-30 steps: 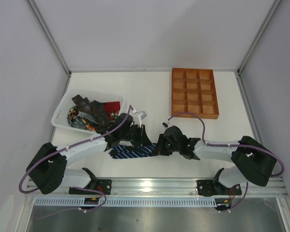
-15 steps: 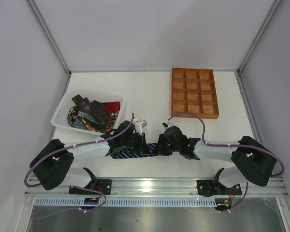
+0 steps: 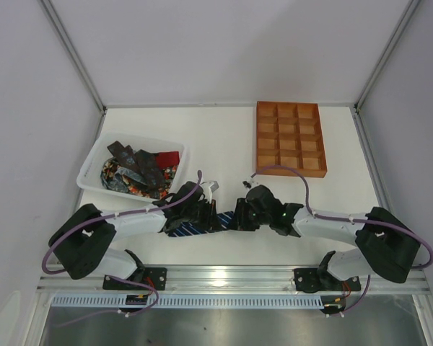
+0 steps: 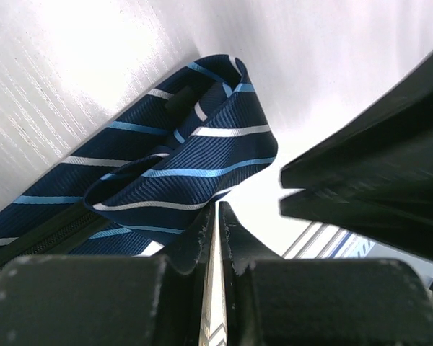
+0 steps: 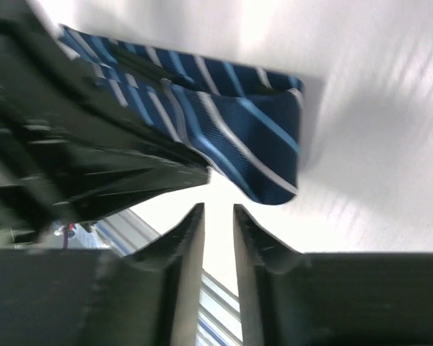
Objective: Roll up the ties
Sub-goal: Roll the tie
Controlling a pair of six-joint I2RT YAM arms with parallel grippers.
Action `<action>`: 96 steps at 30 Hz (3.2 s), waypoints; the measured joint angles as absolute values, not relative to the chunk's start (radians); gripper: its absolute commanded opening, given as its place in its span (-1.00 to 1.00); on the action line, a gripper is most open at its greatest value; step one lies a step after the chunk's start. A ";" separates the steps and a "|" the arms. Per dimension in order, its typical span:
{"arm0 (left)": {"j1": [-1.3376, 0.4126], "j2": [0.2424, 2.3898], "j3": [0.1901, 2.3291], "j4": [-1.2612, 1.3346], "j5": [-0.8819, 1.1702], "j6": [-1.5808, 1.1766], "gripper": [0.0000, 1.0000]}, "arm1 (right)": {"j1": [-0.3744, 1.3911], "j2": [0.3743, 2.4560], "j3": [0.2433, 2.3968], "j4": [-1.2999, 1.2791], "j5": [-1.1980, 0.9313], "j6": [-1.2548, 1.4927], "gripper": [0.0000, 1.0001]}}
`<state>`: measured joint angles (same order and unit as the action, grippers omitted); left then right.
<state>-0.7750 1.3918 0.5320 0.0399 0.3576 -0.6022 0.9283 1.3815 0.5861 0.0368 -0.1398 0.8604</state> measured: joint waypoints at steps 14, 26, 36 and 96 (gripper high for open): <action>-0.775 1.392 0.532 0.039 0.358 -0.601 -0.81 | 0.725 1.362 0.636 0.036 -0.304 0.679 0.57; -0.775 1.394 0.532 0.040 0.358 -0.601 -0.81 | 0.711 1.561 0.582 0.292 -0.464 0.642 0.52; -0.775 1.394 0.532 0.039 0.358 -0.601 -0.81 | 0.711 1.613 0.576 0.398 -0.505 0.643 0.44; -0.646 1.193 0.603 -0.554 -0.232 -0.713 -0.99 | 0.742 1.628 0.574 0.432 -0.456 0.651 0.34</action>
<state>-0.6456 1.1927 0.6033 -0.5537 -0.2321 -0.7128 0.7422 1.6283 0.5739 0.4316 -0.4561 0.6510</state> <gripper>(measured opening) 0.011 0.668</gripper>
